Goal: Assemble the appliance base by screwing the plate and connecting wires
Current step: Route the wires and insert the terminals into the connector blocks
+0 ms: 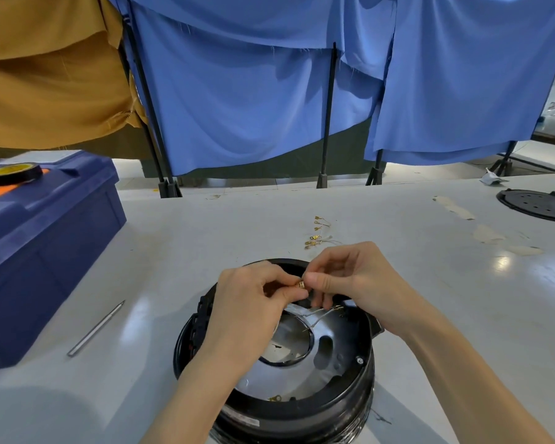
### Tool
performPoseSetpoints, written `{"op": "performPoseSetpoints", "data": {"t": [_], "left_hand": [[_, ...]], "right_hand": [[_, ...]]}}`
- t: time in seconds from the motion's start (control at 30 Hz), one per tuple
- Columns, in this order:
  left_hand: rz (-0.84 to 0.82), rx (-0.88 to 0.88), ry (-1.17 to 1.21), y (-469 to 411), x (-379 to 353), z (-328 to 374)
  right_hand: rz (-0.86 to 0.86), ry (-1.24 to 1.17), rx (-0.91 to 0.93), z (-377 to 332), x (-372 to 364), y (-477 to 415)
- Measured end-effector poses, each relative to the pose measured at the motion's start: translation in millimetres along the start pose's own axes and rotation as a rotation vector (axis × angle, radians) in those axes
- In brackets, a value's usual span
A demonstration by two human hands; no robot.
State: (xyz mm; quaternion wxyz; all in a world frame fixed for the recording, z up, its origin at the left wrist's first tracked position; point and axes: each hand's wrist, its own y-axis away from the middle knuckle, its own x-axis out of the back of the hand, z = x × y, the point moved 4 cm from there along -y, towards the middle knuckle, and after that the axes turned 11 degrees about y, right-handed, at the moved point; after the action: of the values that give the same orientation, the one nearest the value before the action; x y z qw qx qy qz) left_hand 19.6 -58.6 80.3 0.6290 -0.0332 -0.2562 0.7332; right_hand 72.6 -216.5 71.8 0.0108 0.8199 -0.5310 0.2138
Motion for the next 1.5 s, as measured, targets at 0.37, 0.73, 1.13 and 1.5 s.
{"op": "performPoseSetpoints", "data": {"t": [0.37, 0.73, 1.13, 1.5], "left_hand": [[-0.048, -0.050, -0.095, 0.8, -7.0, -4.9], [-0.350, 0.014, -0.236, 12.6, -32.7, -7.1], [-0.408, -0.054, -0.544, 27.4, -48.5, 11.9], [-0.376, 0.077, -0.377, 29.8, -53.0, 5.3]], "right_hand": [[-0.075, 0.200, 0.012, 1.1, 0.0, 3.4], [0.353, 0.198, -0.025, 30.1, 28.5, -4.6], [0.352, 0.044, -0.141, 59.1, 12.9, -8.4], [0.343, 0.026, -0.143, 61.8, 13.2, -8.4]]}}
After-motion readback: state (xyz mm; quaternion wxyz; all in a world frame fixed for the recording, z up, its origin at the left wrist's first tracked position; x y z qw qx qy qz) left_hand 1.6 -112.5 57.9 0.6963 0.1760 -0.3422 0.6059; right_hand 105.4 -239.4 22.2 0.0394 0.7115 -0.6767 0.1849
